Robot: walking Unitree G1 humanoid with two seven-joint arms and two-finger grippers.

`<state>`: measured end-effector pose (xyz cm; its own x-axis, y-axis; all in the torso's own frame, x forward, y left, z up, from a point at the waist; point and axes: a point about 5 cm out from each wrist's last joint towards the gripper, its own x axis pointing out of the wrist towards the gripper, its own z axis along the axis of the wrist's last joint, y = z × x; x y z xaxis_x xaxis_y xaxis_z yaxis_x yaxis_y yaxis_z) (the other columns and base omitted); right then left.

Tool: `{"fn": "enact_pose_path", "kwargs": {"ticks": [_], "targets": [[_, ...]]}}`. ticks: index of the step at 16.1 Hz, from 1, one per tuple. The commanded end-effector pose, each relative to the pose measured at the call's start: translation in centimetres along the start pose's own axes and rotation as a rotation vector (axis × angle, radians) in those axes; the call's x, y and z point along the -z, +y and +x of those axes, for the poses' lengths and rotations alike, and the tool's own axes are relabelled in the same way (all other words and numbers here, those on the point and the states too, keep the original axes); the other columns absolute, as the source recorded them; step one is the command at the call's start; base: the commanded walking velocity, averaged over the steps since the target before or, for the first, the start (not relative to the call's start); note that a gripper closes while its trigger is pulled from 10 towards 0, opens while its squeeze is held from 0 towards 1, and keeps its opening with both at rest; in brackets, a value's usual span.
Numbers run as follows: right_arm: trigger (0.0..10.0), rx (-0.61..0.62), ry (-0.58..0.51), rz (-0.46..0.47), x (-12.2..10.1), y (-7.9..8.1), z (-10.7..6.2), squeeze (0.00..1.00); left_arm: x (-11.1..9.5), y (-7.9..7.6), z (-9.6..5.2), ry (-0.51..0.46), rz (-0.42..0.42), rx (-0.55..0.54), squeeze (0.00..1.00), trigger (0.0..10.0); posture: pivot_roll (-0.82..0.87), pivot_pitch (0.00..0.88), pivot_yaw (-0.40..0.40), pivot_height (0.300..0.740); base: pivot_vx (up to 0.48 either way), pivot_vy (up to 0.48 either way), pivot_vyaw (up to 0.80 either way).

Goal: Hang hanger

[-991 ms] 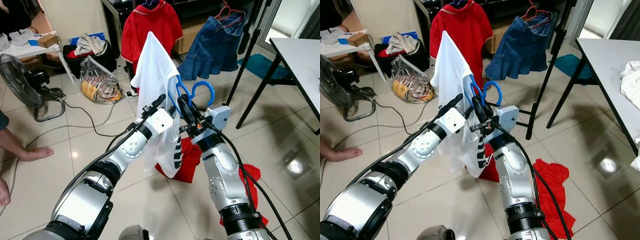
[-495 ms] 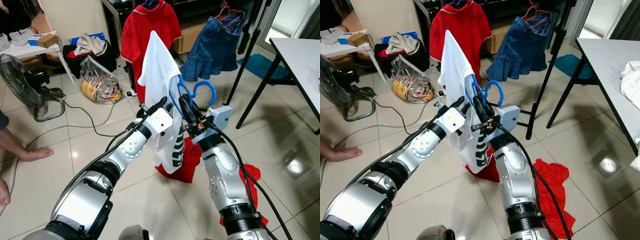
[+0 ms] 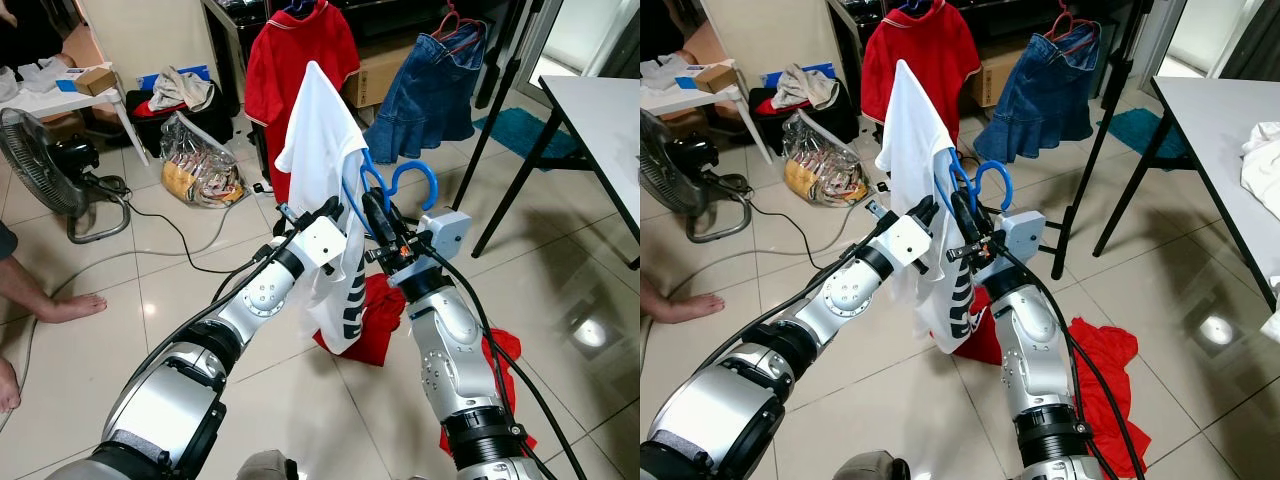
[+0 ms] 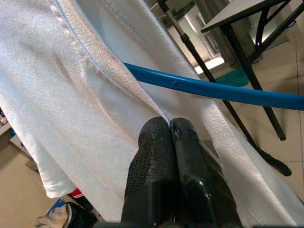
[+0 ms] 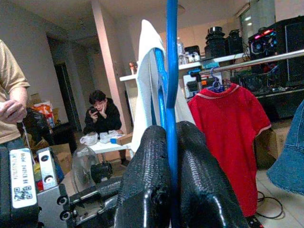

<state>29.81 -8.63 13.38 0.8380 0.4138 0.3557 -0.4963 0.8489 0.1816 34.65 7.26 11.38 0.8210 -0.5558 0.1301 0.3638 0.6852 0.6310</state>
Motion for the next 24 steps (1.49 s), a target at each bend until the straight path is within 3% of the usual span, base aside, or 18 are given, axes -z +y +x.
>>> {"fn": "enact_pose_path", "kwargs": {"ticks": [1,7,13,18,24], "targets": [[10.0,-0.017,-0.052,-0.004,-1.2,0.3,0.7,0.00,-0.4,0.0,0.3,-0.021,0.020,0.022,0.00,0.0,0.07,0.000,0.073,0.740,0.000,0.000,0.00],[10.0,-0.006,-0.049,0.001,-1.2,0.1,0.6,0.00,-0.6,-0.6,0.1,-0.041,0.011,0.038,0.00,0.0,0.08,0.000,0.072,0.740,0.000,0.000,0.00],[10.0,0.040,-0.041,-0.001,-1.2,-0.5,0.8,0.00,-0.7,-2.6,-0.6,-0.084,0.035,0.108,0.00,0.0,0.08,0.000,0.070,0.740,0.000,0.000,0.00],[10.0,0.061,-0.041,-0.006,-1.3,-0.8,1.2,0.00,-0.9,-3.3,-1.0,-0.111,0.043,0.132,0.00,0.0,0.08,0.000,0.068,0.740,0.000,0.000,0.00],[10.0,0.128,-0.022,-0.018,-1.0,-1.6,1.4,0.00,-1.8,-4.1,-1.2,-0.190,0.054,0.206,0.00,0.0,0.09,0.000,0.075,0.740,0.000,0.000,0.00]]}}
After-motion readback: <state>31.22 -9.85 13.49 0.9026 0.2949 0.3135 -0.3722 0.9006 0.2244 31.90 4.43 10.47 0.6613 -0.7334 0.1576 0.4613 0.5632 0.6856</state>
